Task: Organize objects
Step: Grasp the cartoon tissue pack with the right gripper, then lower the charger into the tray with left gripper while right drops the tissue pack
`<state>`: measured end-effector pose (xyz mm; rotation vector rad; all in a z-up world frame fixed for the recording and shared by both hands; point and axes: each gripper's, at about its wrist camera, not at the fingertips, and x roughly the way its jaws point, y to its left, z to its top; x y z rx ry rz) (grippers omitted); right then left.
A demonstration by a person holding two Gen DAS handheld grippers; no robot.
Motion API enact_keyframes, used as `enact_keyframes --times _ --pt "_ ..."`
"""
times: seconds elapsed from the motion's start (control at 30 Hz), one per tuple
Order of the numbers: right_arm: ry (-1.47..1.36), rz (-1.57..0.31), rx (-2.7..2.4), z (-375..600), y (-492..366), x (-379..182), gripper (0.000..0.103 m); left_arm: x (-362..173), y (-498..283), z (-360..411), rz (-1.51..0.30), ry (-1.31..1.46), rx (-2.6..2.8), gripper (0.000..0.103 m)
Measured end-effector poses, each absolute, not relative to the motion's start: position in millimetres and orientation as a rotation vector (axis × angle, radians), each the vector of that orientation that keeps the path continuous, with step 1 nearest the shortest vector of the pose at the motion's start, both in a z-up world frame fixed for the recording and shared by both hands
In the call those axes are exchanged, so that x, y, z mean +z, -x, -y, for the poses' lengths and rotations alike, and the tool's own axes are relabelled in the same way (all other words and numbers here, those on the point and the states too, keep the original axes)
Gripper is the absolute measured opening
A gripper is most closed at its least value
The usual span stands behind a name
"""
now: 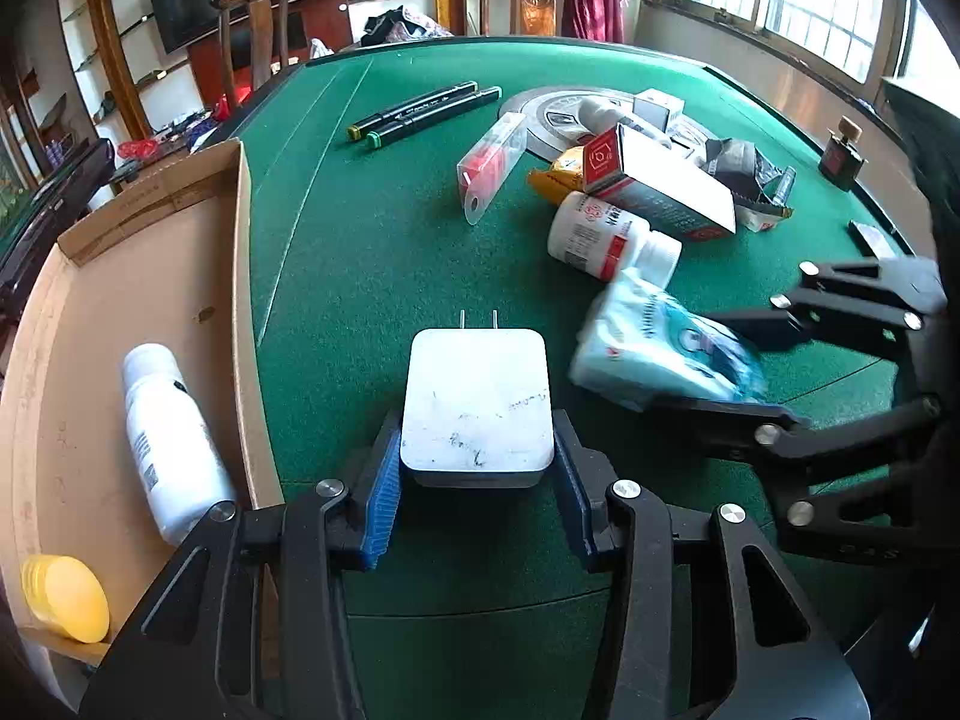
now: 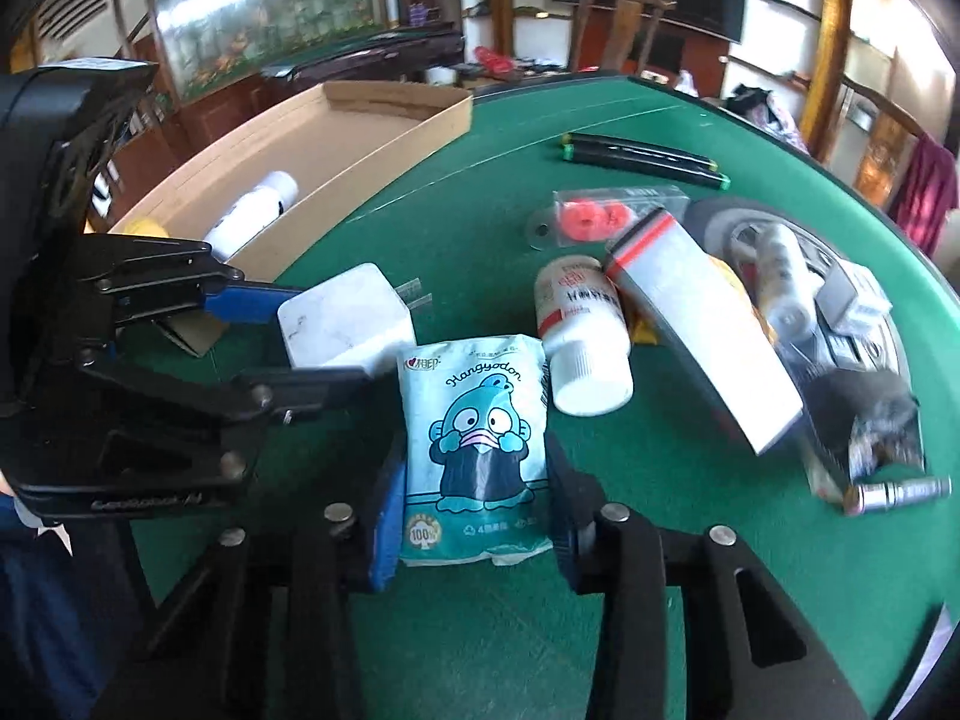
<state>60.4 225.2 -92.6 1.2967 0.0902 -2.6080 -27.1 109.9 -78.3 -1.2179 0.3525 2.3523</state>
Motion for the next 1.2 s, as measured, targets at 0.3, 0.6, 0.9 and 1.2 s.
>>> enact_keyframes --times 0.3,0.6,0.9,1.2 --pt "-1.195 0.055 -2.687 -242 -75 -79 0.037 -70 22 -108 -0.31 1.201 2.36 0.045" --pt "-1.171 0.152 -2.698 -247 -81 -72 0.037 -57 16 -100 -0.255 1.157 2.361 0.045" --pt "-1.156 0.196 -2.7 -240 -83 -68 0.037 -46 13 -88 -0.2 1.117 2.374 0.045" --pt "-1.129 0.195 -2.701 -223 -76 -53 0.037 -18 12 -58 -0.134 1.049 2.442 0.045"
